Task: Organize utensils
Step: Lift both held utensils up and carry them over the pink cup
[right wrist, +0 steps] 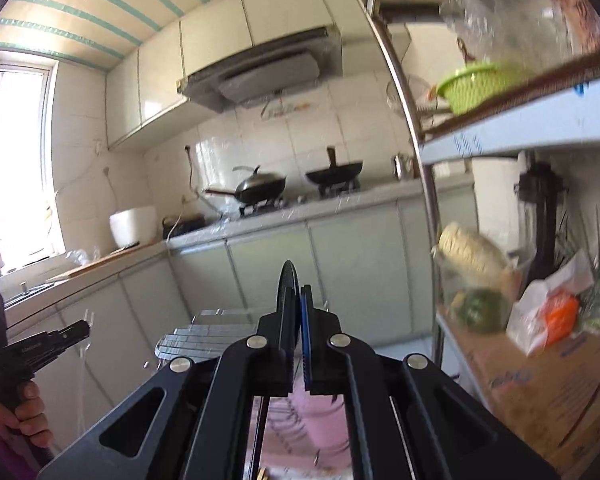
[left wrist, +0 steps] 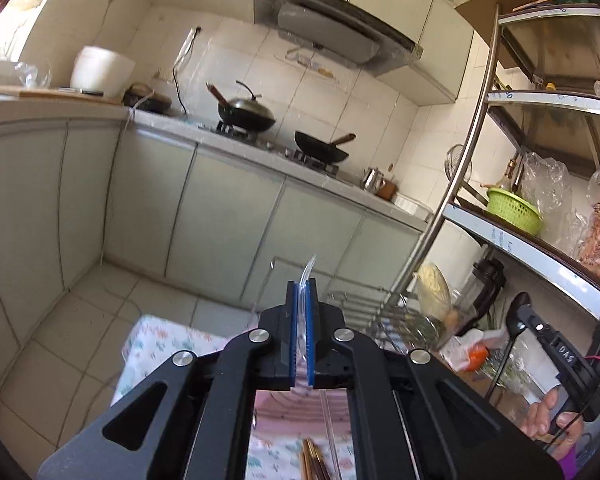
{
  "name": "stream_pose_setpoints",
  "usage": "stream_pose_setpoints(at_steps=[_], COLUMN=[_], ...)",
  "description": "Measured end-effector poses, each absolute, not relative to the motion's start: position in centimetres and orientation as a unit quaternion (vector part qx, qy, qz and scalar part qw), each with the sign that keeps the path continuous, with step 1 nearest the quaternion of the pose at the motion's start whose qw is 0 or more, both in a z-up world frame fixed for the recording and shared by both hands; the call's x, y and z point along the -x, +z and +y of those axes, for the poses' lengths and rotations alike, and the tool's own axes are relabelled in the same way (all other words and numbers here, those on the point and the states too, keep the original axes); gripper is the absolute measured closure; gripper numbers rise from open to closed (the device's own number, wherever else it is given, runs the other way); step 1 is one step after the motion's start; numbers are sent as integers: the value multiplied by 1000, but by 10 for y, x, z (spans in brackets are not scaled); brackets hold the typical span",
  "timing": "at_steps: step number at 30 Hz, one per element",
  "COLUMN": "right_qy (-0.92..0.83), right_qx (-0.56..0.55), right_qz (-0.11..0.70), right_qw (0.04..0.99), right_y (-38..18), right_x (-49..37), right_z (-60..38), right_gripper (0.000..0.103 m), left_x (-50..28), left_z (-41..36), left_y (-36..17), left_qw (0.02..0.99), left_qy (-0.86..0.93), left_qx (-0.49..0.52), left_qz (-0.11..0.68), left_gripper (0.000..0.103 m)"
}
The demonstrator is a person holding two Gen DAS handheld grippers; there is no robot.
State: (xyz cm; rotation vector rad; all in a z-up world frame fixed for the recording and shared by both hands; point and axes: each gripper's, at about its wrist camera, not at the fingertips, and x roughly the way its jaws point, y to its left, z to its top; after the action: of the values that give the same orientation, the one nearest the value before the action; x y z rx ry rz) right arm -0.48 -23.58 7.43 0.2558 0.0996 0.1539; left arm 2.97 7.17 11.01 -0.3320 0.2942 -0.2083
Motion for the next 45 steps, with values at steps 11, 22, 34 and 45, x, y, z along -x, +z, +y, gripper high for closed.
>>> stream_pose_setpoints(at_steps=[11,22,34,45], right_qy=[-11,-51,-47,-23], right_qx=[-82,-20,-26,-40], right_qz=[-62,-98,-50,6], right_qw=[995,994,997,999], right_y=[99,77,43,14], right_x=[-27,-65,-88,-78], right_z=[-239,-216,-213,-207], right_gripper=[101,101,101,100], left_x=[-58,-89,-123,-112], left_z=[65,59,32,41], left_y=[135,147,99,59], left_qw=[988,993,993,998], left_qy=[-36,42,73,31], left_qx=[137,99,14,50], left_qz=[55,-48,-93,-7], left_gripper=[101,101,100,100])
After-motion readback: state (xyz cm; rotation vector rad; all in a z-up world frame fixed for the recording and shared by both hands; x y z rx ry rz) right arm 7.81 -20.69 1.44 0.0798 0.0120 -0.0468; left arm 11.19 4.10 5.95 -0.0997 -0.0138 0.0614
